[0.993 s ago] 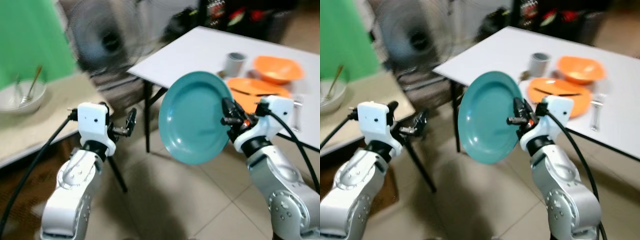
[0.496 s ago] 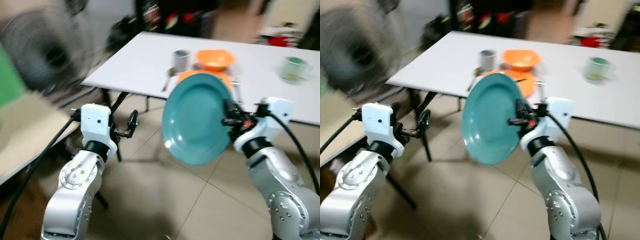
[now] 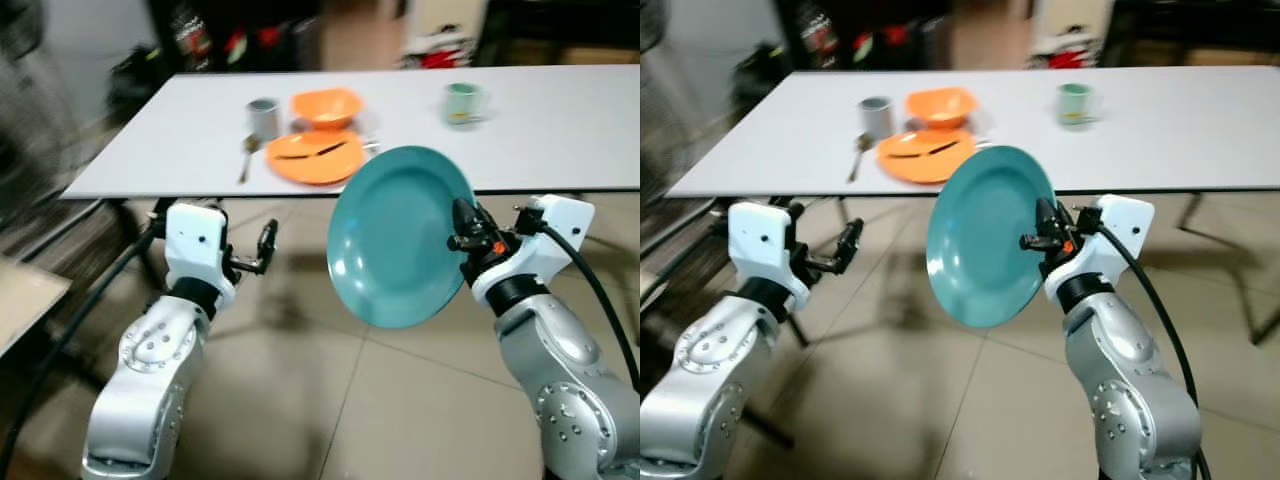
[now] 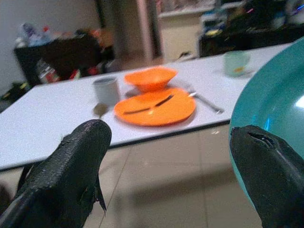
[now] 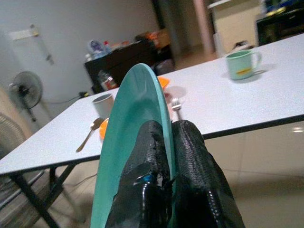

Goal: Setting the table

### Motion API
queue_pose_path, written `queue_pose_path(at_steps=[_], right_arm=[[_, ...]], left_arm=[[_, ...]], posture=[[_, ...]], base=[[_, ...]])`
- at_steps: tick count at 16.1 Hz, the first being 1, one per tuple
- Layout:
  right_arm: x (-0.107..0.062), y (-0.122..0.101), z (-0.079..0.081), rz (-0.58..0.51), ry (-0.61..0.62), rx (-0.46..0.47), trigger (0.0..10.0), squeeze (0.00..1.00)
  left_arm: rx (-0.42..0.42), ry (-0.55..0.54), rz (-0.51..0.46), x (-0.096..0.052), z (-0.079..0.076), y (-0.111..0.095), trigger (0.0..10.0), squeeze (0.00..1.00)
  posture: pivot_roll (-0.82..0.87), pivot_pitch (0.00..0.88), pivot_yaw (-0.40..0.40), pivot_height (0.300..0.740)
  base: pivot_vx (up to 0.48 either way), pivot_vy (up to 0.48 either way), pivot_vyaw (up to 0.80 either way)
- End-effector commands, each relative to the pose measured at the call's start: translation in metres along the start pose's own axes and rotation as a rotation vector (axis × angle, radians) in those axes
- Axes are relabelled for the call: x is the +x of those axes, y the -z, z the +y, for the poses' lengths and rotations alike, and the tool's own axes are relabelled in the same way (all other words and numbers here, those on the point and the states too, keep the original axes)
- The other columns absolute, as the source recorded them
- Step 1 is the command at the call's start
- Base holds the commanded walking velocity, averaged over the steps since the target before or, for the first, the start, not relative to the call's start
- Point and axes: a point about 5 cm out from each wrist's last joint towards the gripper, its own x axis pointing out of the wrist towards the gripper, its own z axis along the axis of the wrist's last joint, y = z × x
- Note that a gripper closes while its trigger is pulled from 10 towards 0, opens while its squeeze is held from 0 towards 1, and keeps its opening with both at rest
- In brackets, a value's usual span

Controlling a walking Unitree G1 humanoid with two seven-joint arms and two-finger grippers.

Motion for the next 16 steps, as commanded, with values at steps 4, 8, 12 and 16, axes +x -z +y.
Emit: queue_pose_path(at_steps=[4, 8, 12, 16], right_arm=[[-0.0007, -0.0046, 0.0086, -0.026, -0.038, 0.018, 10.0, 0.0], [0.0013, -0.006, 0.0061, -0.025, -0.032, -0.003, 10.0, 0.0], [0.0046, -0.0083, 0.003, -0.037, -0.019, -0.001, 10.0, 0.0], [0.0048, -0.0089, 0.0021, -0.034, -0.006, 0.025, 10.0, 0.0]], left_arm=[[-0.029, -0.019, 0.022, -0.0007, 0.0043, 0.0025, 10.0, 0.0], [-0.014, -0.013, 0.03, -0.003, 0.0032, 0.0052, 10.0, 0.0], [-0.019, 0.008, 0.009, -0.0035, -0.0008, 0.0038, 10.0, 0.0], [-0.03, 0.019, 0.008, -0.0025, -0.0022, 0.0035, 10.0, 0.0]], posture=[[-0.11, 0.0, 0.055, 0.74], [-0.11, 0.0, 0.048, 0.74], [-0.11, 0.0, 0.045, 0.74], [-0.11, 0.0, 0.047, 0.74]], base=[[0.0, -0.36, -0.72], [0.0, 0.0, 0.0], [0.063, 0.0, 0.0], [0.283, 0.0, -0.6]])
